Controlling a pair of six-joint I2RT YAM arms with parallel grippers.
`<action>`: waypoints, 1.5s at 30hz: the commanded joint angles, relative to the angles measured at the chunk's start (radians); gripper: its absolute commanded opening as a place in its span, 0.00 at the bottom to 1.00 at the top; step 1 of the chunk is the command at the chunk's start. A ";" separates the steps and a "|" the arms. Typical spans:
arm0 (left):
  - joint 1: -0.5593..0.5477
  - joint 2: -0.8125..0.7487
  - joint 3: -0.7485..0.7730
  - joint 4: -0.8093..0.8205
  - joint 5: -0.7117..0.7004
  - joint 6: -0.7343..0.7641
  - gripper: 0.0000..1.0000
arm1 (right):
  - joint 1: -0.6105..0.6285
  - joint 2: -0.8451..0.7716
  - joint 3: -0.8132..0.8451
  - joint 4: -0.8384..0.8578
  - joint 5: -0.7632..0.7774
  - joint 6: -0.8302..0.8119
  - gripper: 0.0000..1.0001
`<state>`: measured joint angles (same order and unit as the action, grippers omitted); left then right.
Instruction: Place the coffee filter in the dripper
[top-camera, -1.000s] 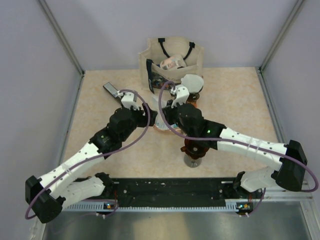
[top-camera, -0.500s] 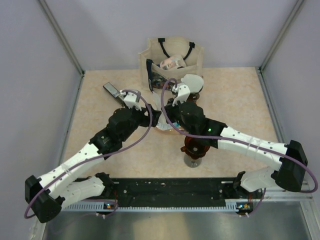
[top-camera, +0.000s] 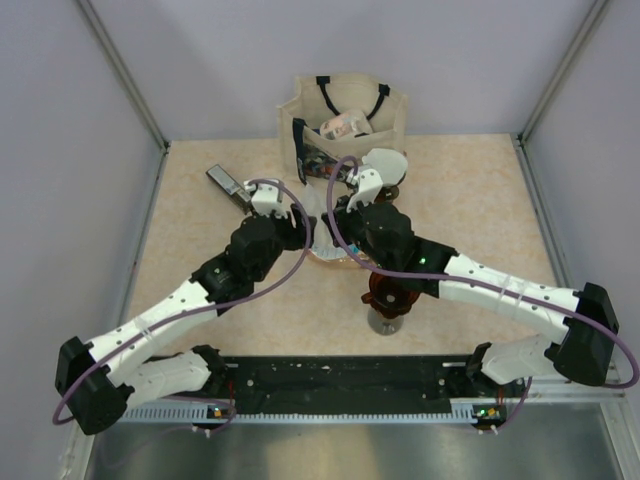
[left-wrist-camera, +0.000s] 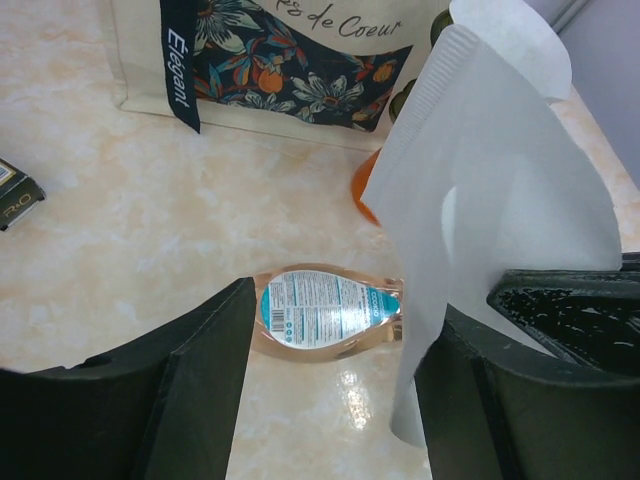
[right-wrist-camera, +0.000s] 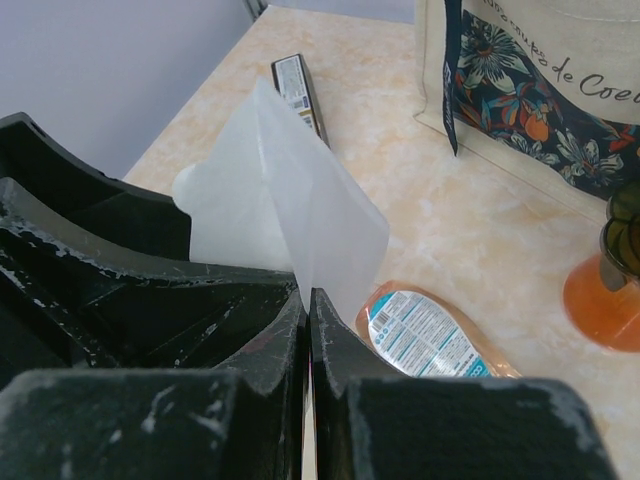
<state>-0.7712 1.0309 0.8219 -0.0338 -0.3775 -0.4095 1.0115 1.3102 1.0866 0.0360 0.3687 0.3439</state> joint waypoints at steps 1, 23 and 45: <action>-0.017 -0.018 0.014 0.101 -0.060 0.001 0.66 | -0.008 -0.005 0.021 0.010 -0.005 0.017 0.00; -0.017 -0.003 -0.030 0.224 -0.009 0.021 0.52 | -0.021 -0.008 0.024 0.016 -0.025 0.040 0.00; -0.017 -0.002 0.011 0.054 -0.089 0.001 0.07 | -0.042 0.017 0.056 -0.065 0.194 -0.072 0.00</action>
<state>-0.7856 1.0393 0.7986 0.0650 -0.4217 -0.3981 0.9813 1.3144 1.0885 -0.0013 0.4511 0.3294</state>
